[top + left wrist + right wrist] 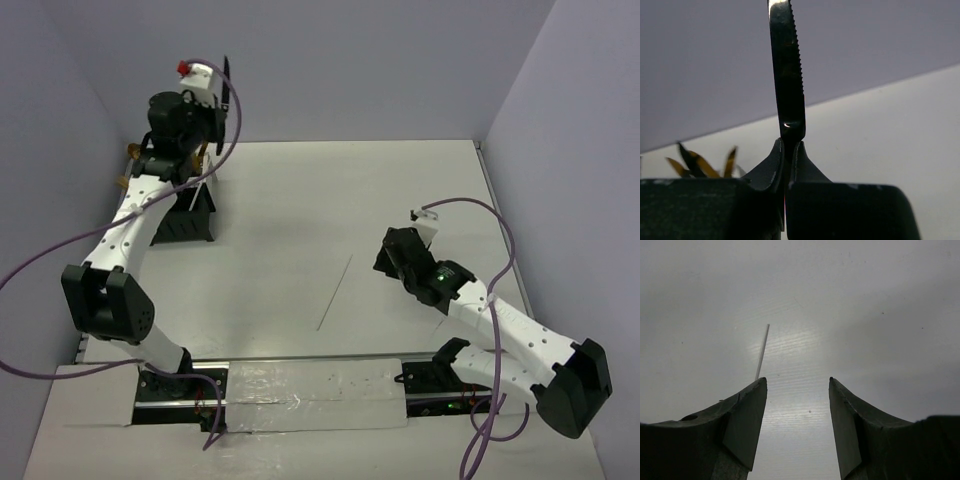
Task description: Sort the eating utensils into containers
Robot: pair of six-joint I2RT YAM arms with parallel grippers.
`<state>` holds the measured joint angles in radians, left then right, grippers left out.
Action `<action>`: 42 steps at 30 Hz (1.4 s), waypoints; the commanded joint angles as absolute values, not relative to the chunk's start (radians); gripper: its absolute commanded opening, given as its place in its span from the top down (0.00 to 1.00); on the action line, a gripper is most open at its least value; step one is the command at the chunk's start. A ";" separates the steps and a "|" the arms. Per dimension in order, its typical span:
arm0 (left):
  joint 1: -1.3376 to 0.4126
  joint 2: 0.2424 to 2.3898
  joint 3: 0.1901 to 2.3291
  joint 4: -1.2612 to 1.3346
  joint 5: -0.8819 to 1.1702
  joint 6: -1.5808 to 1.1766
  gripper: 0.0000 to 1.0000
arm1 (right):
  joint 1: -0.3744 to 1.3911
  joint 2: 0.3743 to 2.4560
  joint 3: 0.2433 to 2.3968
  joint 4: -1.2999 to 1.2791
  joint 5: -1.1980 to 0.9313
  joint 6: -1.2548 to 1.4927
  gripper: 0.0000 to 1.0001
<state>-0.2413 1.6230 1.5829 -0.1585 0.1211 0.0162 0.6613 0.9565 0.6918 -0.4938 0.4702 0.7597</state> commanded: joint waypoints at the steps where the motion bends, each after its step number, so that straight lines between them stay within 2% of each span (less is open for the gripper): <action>1: -0.178 1.560 1.533 0.127 0.077 0.044 1.00 | 0.663 0.976 0.758 -0.462 0.494 0.736 0.40; 7: -0.052 1.572 1.315 0.574 0.071 0.092 1.00 | 0.663 1.000 0.818 -0.486 0.500 0.706 0.40; 17: 0.029 1.664 1.184 0.839 0.152 0.077 1.00 | 0.663 1.009 0.900 -0.571 0.518 0.724 0.40; 32: 0.051 1.825 1.101 1.032 0.270 -0.041 1.00 | 0.666 0.968 0.920 -0.680 0.526 0.807 0.41; 42: 0.051 1.897 1.049 1.103 0.275 0.032 1.00 | 0.669 0.997 0.940 -0.686 0.528 0.802 0.41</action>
<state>0.0475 1.8839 1.0531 0.9771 0.2348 0.0132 0.6632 0.9882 0.8875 -0.6750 0.4934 0.7956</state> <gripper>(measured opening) 0.039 0.594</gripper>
